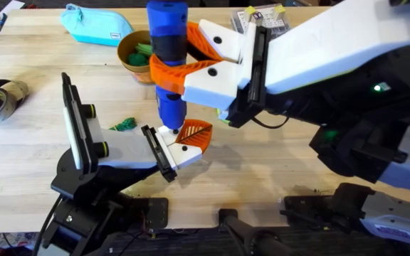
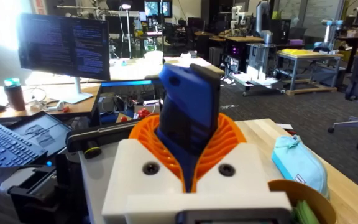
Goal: Pick up the gripper from the table and insert it into the empty holder that is missing its gripper. Then pick up a screw, insert it into the mounting hole, and use the screwdriver to tighten it. Finally, clean up the table by picking up the vegetable and placing it into the bucket.
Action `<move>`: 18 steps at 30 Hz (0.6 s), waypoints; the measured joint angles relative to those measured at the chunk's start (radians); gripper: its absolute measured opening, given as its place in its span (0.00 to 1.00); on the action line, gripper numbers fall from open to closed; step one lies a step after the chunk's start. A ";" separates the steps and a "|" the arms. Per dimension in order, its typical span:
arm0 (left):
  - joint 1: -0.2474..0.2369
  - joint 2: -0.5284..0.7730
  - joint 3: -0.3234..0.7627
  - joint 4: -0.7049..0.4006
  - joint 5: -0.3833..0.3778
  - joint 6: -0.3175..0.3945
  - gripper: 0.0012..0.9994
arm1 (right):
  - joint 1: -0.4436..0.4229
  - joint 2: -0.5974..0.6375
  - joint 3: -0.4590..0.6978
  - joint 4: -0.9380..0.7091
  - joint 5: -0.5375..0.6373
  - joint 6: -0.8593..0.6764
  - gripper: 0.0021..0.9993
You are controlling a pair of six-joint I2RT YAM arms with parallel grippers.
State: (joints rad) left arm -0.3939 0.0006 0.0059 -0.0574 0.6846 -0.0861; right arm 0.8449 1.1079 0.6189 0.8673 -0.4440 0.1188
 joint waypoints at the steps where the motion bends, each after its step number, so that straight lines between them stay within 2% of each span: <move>1: 0.000 0.000 0.000 0.000 0.000 -0.001 0.01 | 0.001 0.000 0.000 -0.008 -0.001 0.000 0.04; 18: 0.000 0.000 0.000 0.001 0.000 -0.004 0.01 | 0.001 0.002 -0.009 0.059 0.001 0.002 0.04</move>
State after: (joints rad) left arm -0.3939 0.0006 0.0059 -0.0566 0.6842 -0.0902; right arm 0.8459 1.1097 0.6095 0.9262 -0.4431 0.1207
